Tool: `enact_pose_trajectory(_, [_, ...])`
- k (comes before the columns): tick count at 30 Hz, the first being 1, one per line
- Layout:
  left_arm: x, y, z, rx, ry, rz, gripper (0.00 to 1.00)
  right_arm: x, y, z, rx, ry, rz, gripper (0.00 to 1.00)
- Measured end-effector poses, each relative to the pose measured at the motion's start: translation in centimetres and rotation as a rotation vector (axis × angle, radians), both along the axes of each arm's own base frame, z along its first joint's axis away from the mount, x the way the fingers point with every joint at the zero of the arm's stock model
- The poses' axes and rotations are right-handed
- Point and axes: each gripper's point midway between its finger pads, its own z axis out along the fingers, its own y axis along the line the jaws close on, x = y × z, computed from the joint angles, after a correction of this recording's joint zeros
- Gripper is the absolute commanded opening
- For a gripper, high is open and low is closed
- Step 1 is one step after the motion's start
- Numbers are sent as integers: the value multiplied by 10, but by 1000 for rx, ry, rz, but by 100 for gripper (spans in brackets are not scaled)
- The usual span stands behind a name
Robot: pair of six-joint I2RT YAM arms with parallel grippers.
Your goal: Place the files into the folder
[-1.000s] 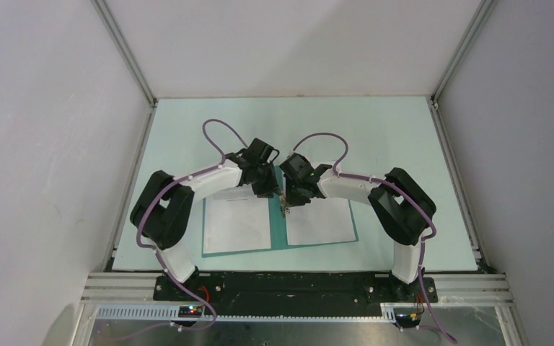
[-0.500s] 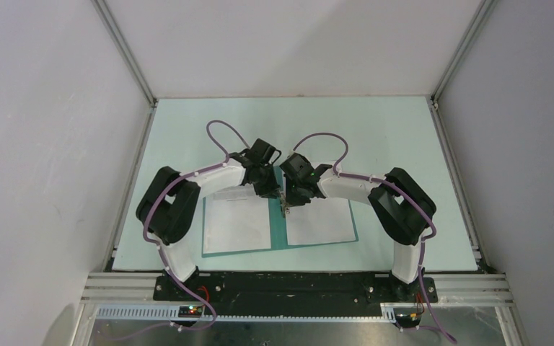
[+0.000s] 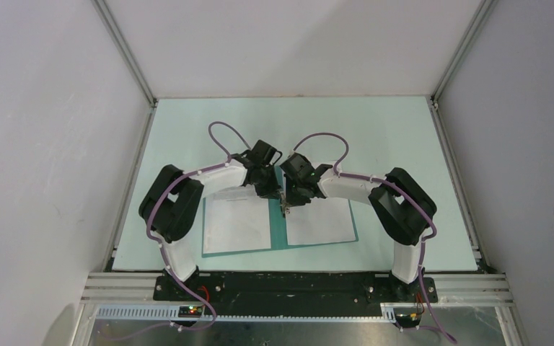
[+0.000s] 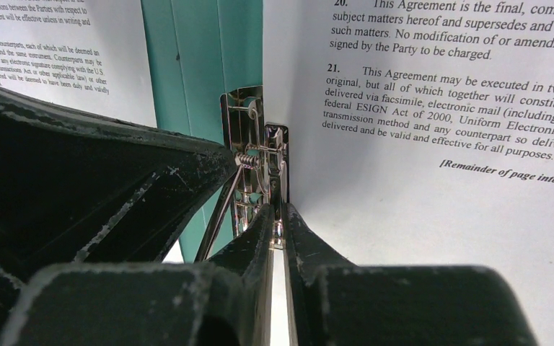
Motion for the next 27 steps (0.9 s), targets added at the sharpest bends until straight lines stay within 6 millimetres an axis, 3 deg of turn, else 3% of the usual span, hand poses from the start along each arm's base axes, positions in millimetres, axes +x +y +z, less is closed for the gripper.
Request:
enact_pose_trajectory(8, [0, 1, -3, 3, 0, 9, 12, -5, -6, 8, 5, 5, -4, 23])
enact_pose_trajectory(16, [-1, 1, -3, 4, 0, 8, 12, -8, -11, 45, 52, -21, -30, 25])
enact_pose_trajectory(20, [-1, 1, -3, 4, 0, 9, 12, -9, -6, 58, 90, -29, -47, 26])
enact_pose_trajectory(27, [-1, 1, -3, 4, 0, 9, 11, -23, 10, 62, 139, 7, -53, 28])
